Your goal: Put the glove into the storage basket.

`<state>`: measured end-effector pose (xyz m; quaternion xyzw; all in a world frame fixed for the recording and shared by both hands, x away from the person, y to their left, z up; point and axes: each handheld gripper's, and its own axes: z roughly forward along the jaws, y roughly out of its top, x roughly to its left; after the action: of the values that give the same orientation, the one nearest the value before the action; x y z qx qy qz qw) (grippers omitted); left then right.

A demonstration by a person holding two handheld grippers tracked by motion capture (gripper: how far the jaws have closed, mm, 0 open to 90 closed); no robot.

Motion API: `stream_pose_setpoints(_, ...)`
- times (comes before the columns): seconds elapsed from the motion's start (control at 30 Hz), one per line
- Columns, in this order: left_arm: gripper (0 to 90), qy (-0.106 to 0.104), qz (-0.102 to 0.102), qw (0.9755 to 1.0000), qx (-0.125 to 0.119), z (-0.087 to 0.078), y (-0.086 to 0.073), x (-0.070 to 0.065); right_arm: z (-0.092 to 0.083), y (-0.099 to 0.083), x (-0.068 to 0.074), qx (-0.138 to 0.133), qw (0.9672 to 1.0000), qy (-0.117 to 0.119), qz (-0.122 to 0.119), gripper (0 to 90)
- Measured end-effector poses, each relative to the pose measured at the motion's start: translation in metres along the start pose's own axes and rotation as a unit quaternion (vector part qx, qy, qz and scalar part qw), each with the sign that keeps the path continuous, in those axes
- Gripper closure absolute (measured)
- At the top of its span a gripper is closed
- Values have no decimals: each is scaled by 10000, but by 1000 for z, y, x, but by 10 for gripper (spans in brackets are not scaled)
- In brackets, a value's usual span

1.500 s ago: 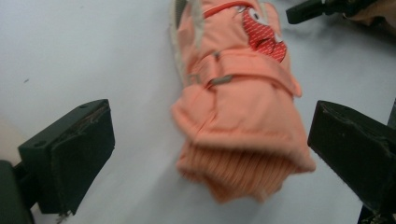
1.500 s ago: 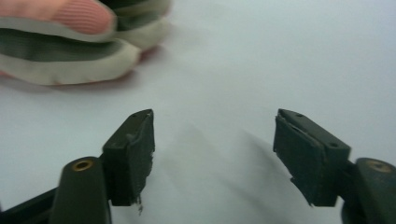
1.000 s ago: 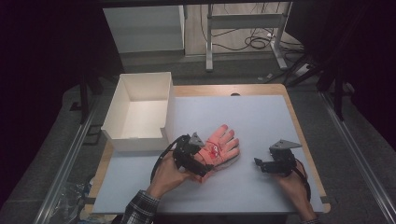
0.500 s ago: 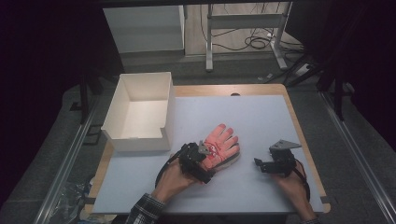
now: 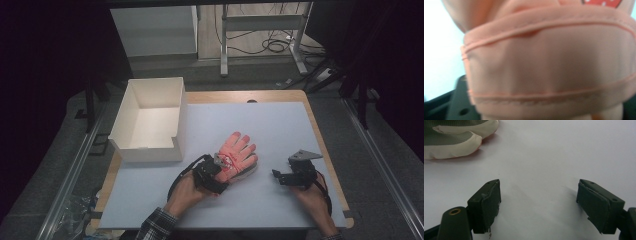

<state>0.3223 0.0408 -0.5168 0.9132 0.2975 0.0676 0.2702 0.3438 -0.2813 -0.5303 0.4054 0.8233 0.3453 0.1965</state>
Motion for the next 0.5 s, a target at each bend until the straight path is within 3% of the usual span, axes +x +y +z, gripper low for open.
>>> stream_pose_setpoints(0.17, 423, -99, -75, 9998, -127, -4, -1, 3, 0, 0, 0, 0, 10000, -1, 0, 199)
stream_pose_setpoints(0.33, 431, -205, -193, 9995, -108, -7, 1, 6, 0, 0, 0, 0, 10000, 0, 0, 199)
stream_pose_setpoints(0.5, 435, -12, -232, 9996, -126, -12, 9, 10, 0, 0, 0, -2, 10000, -1, 0, 199)
